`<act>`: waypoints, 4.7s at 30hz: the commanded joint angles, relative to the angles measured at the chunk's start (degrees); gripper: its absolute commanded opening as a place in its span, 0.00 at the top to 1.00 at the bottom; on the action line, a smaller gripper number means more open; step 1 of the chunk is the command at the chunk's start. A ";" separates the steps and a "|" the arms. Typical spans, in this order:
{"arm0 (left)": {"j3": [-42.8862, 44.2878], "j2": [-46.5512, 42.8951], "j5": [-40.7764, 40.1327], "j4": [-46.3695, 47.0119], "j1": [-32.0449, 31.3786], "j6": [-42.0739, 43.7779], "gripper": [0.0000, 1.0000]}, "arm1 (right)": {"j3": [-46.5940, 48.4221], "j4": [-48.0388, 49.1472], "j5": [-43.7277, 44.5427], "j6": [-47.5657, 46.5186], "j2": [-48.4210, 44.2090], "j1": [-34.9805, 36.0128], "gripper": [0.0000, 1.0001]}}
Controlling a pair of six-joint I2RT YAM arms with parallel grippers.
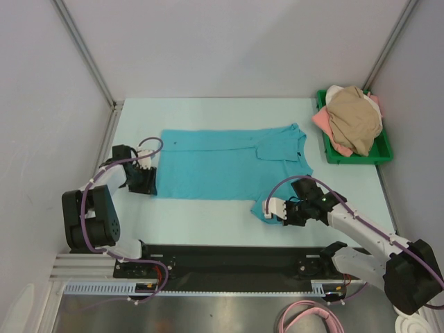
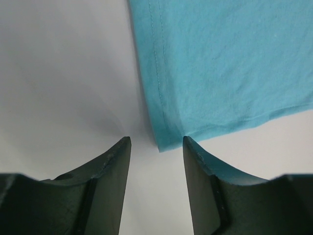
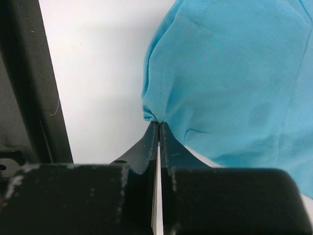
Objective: Fold and stack the t-shirts
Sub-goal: Fold the tshirt
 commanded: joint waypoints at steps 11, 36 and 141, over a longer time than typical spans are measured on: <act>3.13 2.96 3.06 -3.16 0.53 3.01 0.50 | -0.04 2.00 0.44 1.03 0.50 -0.21 1.00; 3.49 -5.55 3.15 -6.94 0.53 5.64 1.00 | 5.67 -2.30 -4.57 5.50 -8.64 -11.19 1.00; 22.66 18.73 -8.63 -10.54 -12.13 6.78 1.00 | 40.30 12.99 5.35 29.77 39.87 -19.98 0.48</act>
